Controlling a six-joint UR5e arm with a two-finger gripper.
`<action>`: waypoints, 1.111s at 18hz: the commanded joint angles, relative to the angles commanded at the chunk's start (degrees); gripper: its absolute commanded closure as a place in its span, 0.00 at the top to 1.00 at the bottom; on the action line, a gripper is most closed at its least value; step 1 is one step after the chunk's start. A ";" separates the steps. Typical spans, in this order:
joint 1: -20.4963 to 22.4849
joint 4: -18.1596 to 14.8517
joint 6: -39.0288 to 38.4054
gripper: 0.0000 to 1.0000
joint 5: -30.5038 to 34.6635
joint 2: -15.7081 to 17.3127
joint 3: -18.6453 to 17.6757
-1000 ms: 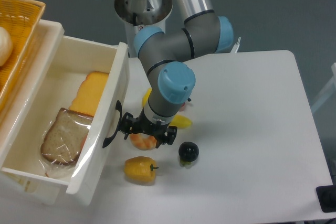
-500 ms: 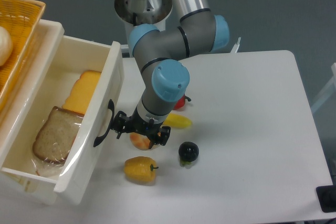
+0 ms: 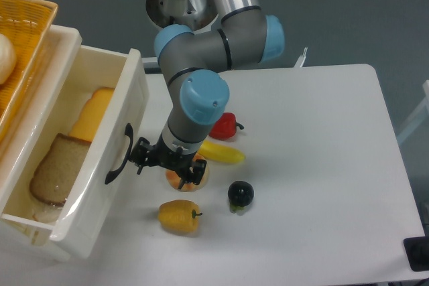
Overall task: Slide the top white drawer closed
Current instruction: 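Push the drawer front with the gripper into the cabinet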
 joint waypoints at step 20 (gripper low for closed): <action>-5.72 0.18 0.62 1.00 0.00 -0.18 0.79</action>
